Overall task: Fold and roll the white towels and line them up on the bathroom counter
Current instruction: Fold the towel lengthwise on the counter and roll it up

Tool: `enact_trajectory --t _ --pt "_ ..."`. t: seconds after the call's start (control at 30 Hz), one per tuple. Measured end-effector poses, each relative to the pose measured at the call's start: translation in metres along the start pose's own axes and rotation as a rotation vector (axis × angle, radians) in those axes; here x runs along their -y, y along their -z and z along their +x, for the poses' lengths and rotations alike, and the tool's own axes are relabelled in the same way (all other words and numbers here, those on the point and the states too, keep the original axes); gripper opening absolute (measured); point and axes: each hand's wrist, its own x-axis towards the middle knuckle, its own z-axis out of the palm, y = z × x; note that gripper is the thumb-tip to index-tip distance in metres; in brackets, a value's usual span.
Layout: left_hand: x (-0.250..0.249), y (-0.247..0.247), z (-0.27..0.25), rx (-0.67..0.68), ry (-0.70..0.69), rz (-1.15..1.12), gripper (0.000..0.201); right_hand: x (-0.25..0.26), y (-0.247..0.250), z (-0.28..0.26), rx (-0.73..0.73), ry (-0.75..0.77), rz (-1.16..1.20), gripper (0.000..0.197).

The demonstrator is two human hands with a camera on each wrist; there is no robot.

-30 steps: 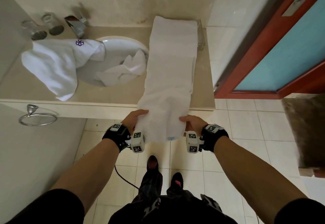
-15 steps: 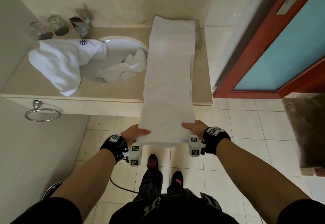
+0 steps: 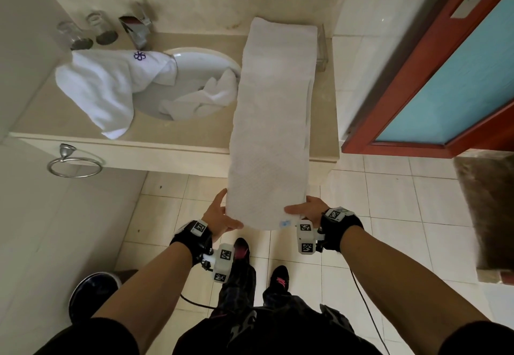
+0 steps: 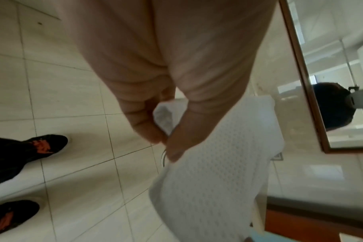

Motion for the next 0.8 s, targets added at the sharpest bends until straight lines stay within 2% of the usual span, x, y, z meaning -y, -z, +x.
enact_trajectory --t 0.03,0.1,0.17,0.33,0.43,0.57,0.63,0.67,0.8 --pt "0.004 -0.001 0.002 -0.059 -0.028 0.032 0.109 0.001 -0.001 -0.006 -0.006 0.001 0.001 0.048" --pt "0.012 -0.001 0.006 -0.178 -0.068 0.084 0.098 0.002 0.000 -0.013 -0.024 0.011 -0.015 0.034" --pt "0.017 0.001 0.007 -0.240 -0.092 0.154 0.092 0.000 0.004 -0.011 -0.033 0.018 -0.039 0.037" --pt "0.021 -0.001 0.009 -0.237 -0.135 0.198 0.088 0.001 0.007 -0.007 -0.022 0.012 -0.063 0.036" --pt "0.023 -0.003 0.009 -0.241 -0.135 0.048 0.075 -0.002 0.010 -0.002 -0.001 0.015 -0.070 0.024" --pt "0.027 -0.004 0.009 -0.227 -0.098 -0.175 0.055 -0.002 0.012 -0.008 0.008 0.036 -0.084 0.020" --pt "0.029 -0.006 0.011 -0.274 -0.082 -0.152 0.052 -0.003 0.014 -0.008 0.025 0.038 -0.051 0.017" --pt "0.030 -0.007 0.011 -0.312 -0.086 -0.086 0.049 -0.003 0.015 -0.011 0.025 0.035 -0.037 0.020" --pt "0.032 -0.009 0.010 -0.502 -0.150 0.247 0.032 -0.008 0.016 -0.001 0.000 0.039 -0.013 0.053"
